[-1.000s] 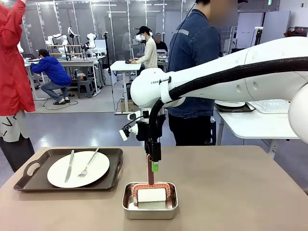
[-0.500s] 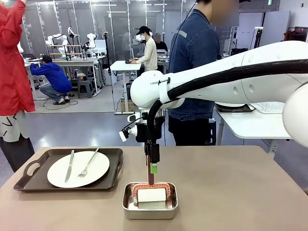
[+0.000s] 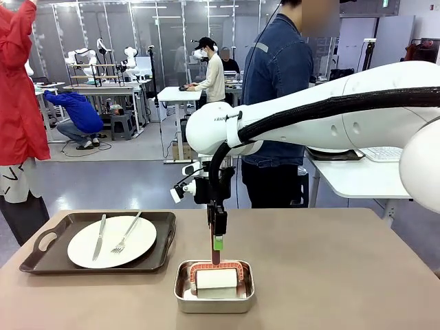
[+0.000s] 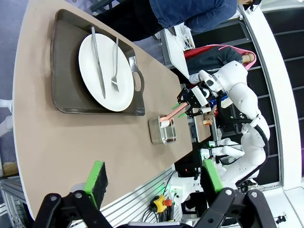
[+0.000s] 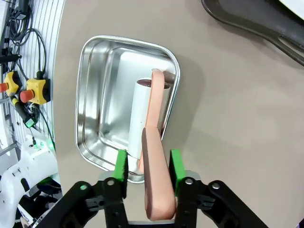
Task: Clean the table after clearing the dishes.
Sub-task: When the left (or right) Handle tray is removed, use the left hand (or right hand) to clean the left (or right) side of the table with the Lint Roller.
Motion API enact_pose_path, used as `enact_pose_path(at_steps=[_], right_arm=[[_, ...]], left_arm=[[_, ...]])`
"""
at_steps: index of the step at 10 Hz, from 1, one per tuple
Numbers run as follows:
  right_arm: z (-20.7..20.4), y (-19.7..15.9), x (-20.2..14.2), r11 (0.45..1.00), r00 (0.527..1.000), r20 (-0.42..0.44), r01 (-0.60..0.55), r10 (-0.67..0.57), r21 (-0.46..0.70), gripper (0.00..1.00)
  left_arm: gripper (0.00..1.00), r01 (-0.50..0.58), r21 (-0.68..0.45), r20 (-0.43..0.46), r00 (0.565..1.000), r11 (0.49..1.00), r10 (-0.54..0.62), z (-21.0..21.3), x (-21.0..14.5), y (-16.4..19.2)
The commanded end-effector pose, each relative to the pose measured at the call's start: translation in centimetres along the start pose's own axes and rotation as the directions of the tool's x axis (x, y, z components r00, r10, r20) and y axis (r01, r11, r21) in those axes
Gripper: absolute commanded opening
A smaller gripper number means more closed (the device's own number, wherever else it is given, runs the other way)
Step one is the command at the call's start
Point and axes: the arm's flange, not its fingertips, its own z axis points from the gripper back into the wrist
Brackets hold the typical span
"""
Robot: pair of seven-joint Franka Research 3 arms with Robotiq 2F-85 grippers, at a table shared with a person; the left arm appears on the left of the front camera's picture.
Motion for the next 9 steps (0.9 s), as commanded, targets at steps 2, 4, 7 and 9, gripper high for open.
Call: enact_pose_path(at_steps=[2, 4, 7, 9], right_arm=[[0.2, 0.5, 0.7, 1.000, 1.000, 0.009, 0.008, -0.008, 0.005, 0.00], [0.1, 0.8, 0.7, 1.000, 1.000, -0.004, 0.004, -0.004, 0.012, 0.00], [1.4, 2.4, 0.2, 0.999, 1.000, 0.004, 0.029, -0.029, -0.020, 0.00], [5.2, 6.3, -0.6, 0.984, 0.987, 0.023, 0.159, -0.158, -0.080, 0.17]], left_arm=[[1.00, 0.008, -0.010, 0.009, 1.000, 1.000, -0.008, 0.3, -0.1, -0.1], [1.00, 0.008, -0.010, 0.009, 1.000, 1.000, -0.008, 0.3, -0.1, -0.1], [1.00, 0.008, -0.010, 0.009, 1.000, 1.000, -0.008, 0.3, -0.1, -0.1], [1.00, 0.008, -0.010, 0.009, 1.000, 1.000, -0.008, 0.3, -0.1, -0.1]])
